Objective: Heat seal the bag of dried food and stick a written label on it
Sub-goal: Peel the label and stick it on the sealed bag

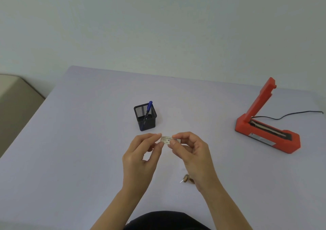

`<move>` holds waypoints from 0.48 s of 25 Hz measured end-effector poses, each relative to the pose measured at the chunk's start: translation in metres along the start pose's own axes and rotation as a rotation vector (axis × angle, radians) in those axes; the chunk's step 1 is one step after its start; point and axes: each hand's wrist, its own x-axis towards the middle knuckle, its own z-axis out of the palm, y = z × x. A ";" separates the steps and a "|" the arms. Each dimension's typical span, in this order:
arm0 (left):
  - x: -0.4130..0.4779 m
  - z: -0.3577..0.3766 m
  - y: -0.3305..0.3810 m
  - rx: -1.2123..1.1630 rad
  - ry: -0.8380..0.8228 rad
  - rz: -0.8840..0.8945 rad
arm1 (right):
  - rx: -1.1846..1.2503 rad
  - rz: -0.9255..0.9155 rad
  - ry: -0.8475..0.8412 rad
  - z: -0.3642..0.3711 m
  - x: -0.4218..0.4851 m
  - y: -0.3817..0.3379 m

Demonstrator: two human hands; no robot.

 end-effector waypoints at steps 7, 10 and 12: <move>-0.004 -0.002 -0.002 0.024 0.045 0.060 | 0.010 -0.006 -0.009 0.002 -0.001 -0.001; -0.004 -0.002 -0.002 0.056 0.084 0.103 | 0.005 -0.012 -0.013 0.003 -0.001 -0.002; -0.005 -0.001 -0.002 0.069 0.102 0.109 | 0.004 -0.012 -0.015 0.004 -0.001 -0.002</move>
